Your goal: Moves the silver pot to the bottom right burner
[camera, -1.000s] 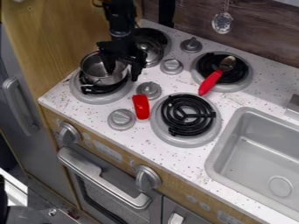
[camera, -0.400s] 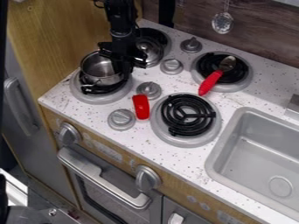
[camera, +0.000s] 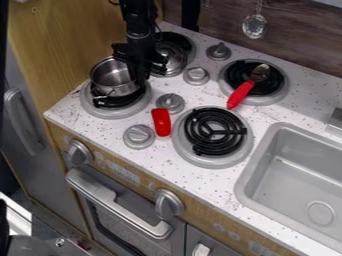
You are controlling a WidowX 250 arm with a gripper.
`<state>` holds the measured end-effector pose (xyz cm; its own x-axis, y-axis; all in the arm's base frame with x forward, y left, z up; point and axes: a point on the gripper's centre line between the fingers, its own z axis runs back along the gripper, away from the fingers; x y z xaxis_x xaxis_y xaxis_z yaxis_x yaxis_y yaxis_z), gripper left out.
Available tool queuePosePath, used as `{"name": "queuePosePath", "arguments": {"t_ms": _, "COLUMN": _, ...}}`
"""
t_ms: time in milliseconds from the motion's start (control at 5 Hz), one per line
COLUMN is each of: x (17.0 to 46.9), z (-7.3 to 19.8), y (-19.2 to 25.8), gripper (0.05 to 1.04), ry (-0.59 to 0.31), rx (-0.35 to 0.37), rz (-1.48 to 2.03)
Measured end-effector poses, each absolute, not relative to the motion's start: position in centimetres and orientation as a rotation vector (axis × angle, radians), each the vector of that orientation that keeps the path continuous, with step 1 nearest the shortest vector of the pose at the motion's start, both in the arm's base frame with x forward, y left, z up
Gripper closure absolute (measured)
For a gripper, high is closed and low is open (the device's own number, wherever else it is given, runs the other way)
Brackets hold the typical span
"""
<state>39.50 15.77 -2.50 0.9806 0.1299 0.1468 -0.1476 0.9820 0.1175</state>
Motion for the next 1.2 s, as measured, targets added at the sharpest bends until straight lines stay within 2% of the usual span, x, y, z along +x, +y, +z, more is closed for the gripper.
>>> {"name": "queuePosePath", "arguments": {"t_ms": 200, "x": 40.6, "z": 0.2, "y": 12.1, "gripper": 1.024, "ry": -0.196, "rx": 0.157, "rz": 0.024}}
{"name": "queuePosePath", "arguments": {"t_ms": 400, "x": 40.9, "z": 2.1, "y": 5.8, "gripper": 1.026, "ry": -0.244, "rx": 0.177, "rz": -0.122}}
{"name": "queuePosePath", "arguments": {"t_ms": 800, "x": 40.0, "z": 1.6, "y": -1.4, "gripper": 1.027, "ry": -0.237, "rx": 0.182, "rz": -0.234}}
{"name": "queuePosePath", "arguments": {"t_ms": 1200, "x": 38.3, "z": -3.7, "y": -5.0, "gripper": 1.027, "ry": -0.113, "rx": 0.116, "rz": -0.274}}
